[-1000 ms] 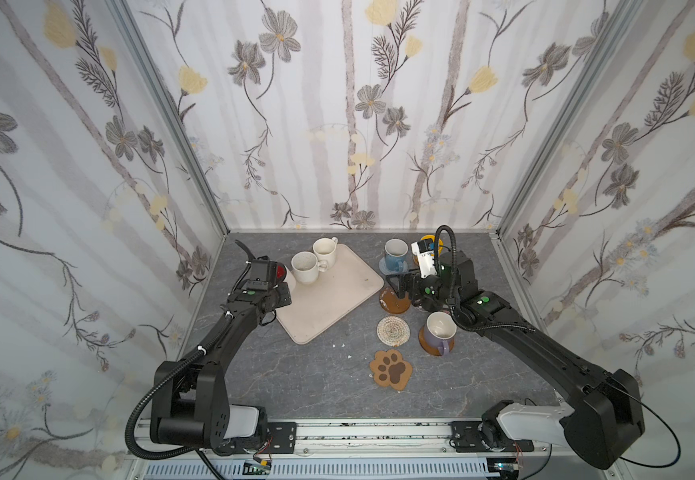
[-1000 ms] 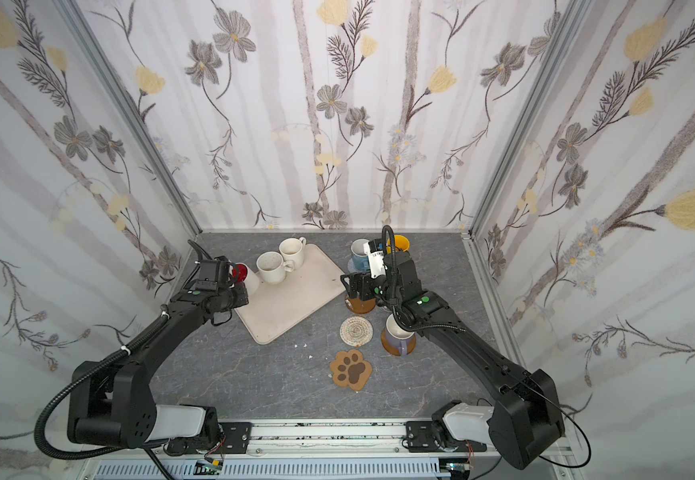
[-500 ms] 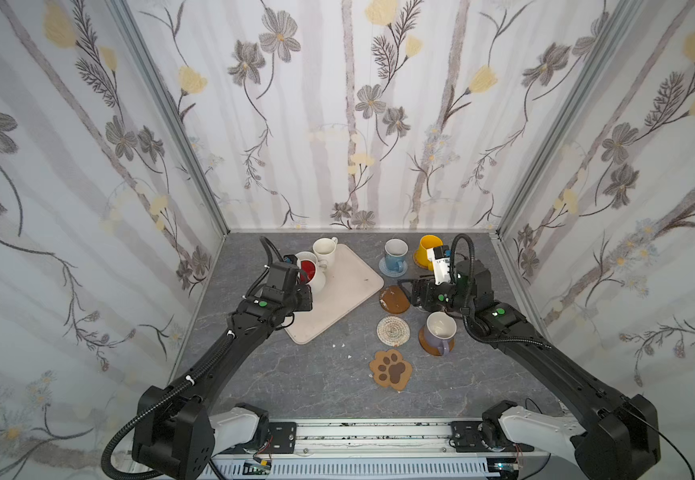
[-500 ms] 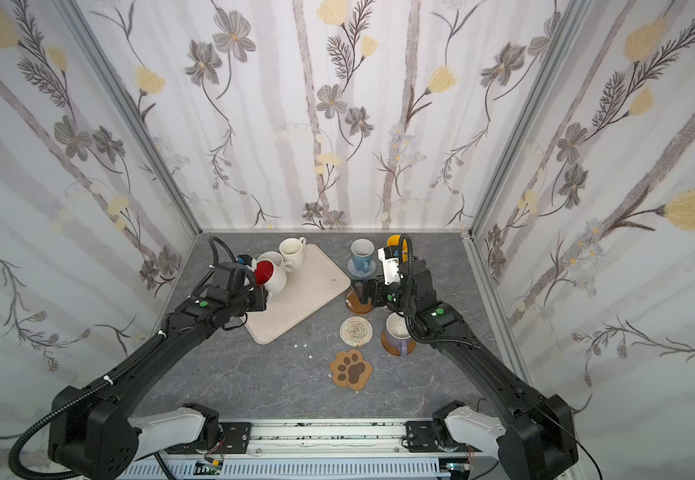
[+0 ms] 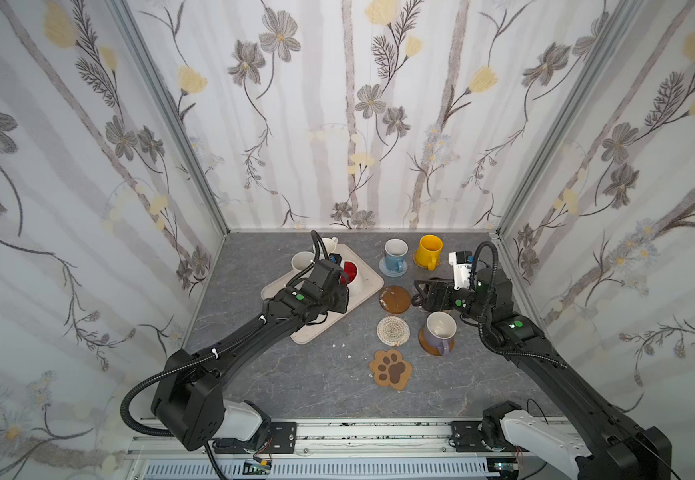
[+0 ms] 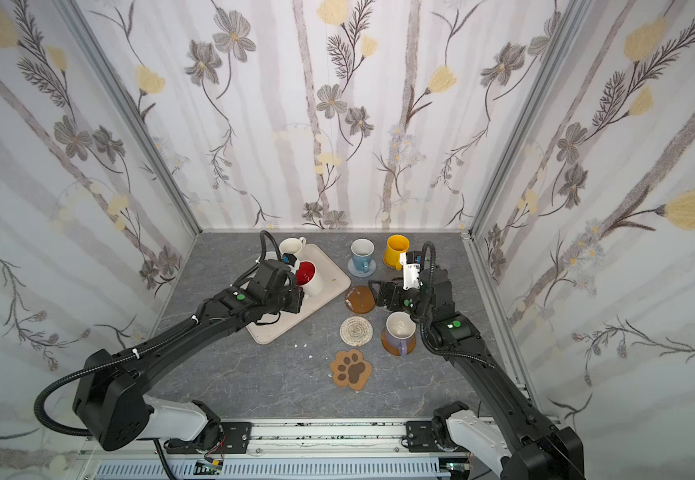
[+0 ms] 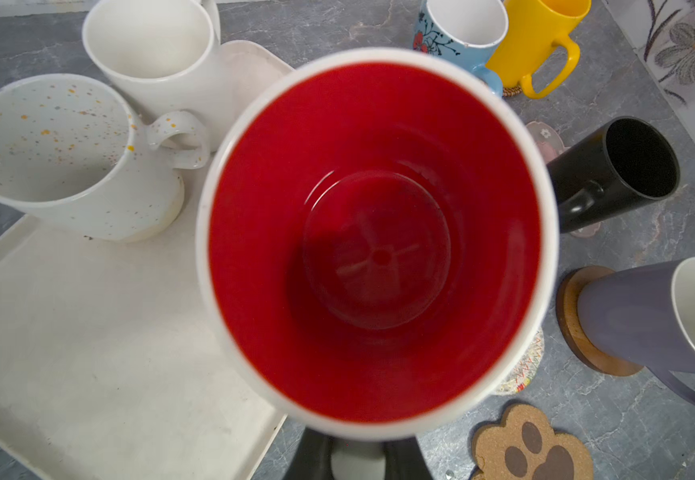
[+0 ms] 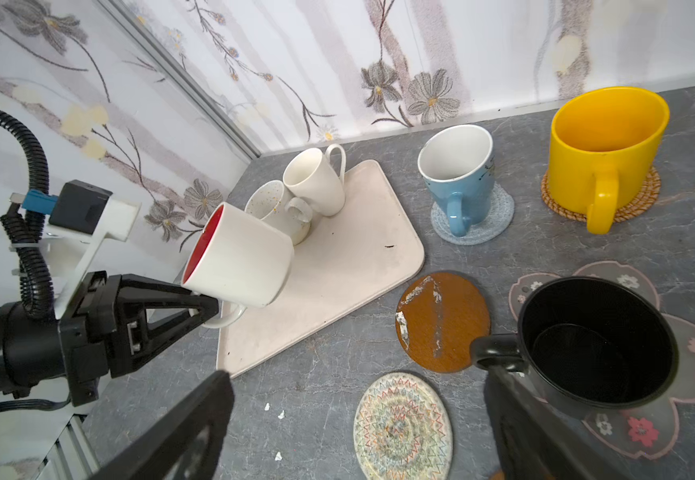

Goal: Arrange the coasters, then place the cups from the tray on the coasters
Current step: 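Lift the red-lined white mug with left gripper and carry it off the tray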

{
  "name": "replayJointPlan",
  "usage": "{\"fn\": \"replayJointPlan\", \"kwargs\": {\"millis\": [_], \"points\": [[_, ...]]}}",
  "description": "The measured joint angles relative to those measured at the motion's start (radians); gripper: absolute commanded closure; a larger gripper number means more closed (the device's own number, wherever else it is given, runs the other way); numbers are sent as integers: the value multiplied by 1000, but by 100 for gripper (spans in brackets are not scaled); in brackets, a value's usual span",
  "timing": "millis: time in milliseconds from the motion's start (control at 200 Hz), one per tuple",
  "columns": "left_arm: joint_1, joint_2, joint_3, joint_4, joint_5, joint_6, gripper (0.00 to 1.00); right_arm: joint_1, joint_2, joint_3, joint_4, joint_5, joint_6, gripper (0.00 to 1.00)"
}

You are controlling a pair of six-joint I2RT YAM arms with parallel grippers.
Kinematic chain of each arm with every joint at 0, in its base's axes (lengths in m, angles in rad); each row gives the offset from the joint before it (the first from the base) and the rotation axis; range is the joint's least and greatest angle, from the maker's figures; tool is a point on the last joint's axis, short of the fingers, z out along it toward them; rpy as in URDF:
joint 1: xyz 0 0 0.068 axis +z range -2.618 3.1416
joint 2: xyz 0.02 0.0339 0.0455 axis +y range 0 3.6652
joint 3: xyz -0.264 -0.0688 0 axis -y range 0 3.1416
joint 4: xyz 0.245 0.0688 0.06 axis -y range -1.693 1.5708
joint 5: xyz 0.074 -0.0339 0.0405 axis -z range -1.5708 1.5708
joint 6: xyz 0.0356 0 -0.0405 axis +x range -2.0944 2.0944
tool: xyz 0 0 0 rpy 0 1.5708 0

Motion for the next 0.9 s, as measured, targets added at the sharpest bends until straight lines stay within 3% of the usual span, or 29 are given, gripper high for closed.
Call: {"fn": "replayJointPlan", "kwargs": {"millis": [455, 904], "points": [[-115, 196, 93, 82, -13, 16, 100, -118, -82, -103, -6, -48, 19, 1], [-166, 382, 198, 119, -34, 31, 100, -140, -92, -118, -6, -59, 19, 1]]}}
